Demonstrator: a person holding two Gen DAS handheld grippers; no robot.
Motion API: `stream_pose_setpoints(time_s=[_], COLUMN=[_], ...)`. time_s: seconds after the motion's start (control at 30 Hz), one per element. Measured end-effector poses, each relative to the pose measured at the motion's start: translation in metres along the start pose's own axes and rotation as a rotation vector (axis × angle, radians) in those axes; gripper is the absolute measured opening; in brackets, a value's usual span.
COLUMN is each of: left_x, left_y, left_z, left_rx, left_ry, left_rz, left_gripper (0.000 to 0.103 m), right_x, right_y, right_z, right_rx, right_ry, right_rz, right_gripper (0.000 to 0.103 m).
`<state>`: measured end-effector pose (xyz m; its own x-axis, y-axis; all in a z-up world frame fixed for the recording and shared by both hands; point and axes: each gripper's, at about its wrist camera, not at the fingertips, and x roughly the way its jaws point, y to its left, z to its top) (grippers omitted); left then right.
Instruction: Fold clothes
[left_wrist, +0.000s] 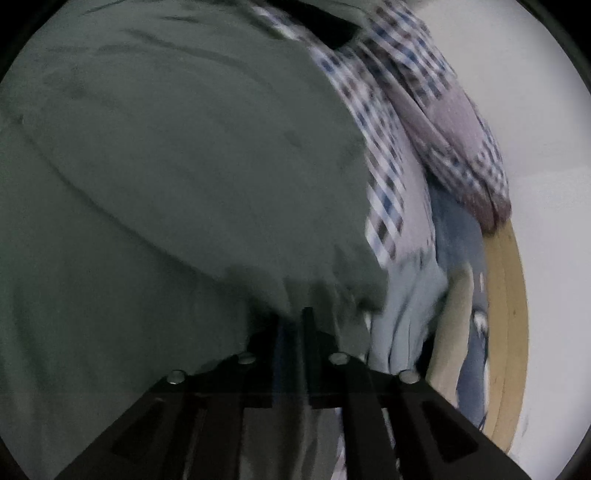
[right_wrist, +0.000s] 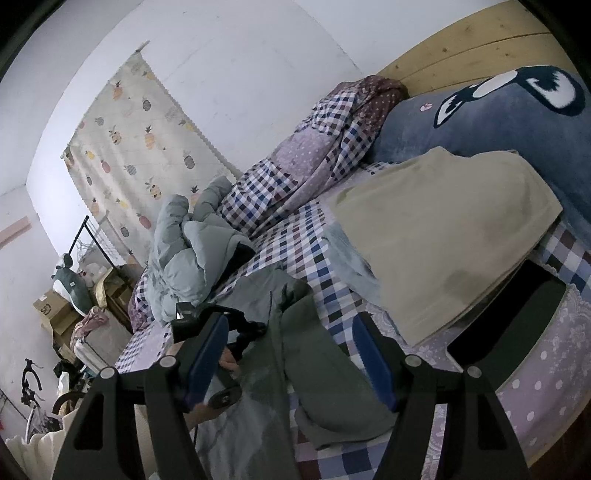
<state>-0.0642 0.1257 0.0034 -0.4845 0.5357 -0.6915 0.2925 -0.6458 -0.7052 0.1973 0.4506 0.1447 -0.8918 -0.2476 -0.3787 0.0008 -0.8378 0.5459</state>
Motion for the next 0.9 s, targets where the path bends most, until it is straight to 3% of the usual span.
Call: stream_pose_setpoints(time_s=[0.1,0.13,0.2,0.43,0.57,0.67,0.9], left_x=[-0.019,-0.029,-0.044,-0.055,-0.060,-0.057,-0.028], left_y=[-0.018,-0.028,-0.047,-0.103,-0.107,-0.106,-0.103], left_z=[-0.018,-0.028,-0.049,-0.176,-0.241,-0.277,-0.315], left_rx=[0.132,0.210,0.365,1.073,1.383,1.537,1.757], left_ry=[-0.025,-0.040,-0.053,0.011,-0.015,-0.030,-0.077], left_rz=[-0.028,-0.048,-0.071,0.020,0.059,0.092,0.207], left_gripper=[0.059,0.068,0.076,0.078,0.078,0.078,0.077], right_x=[-0.003,-0.004,-0.008,-0.029,-0.038,-0.040,-0.039], right_y=[-0.006,-0.008,-0.015,-0.046,-0.059,-0.064,-0.063], right_z=[0.002,0.003,0.005,0.010,0.013,0.015,0.015], right_rx=[0.019,0.027,0.053,0.164,0.207,0.222,0.221], right_ry=[-0.014,-0.020,-0.039,-0.119,-0.150,-0.154,-0.146], right_rz=[-0.020,-0.027,-0.046,-0.130,-0.163,-0.176,-0.170], right_gripper=[0.074,0.074,0.074,0.074,0.074,0.074,0.074])
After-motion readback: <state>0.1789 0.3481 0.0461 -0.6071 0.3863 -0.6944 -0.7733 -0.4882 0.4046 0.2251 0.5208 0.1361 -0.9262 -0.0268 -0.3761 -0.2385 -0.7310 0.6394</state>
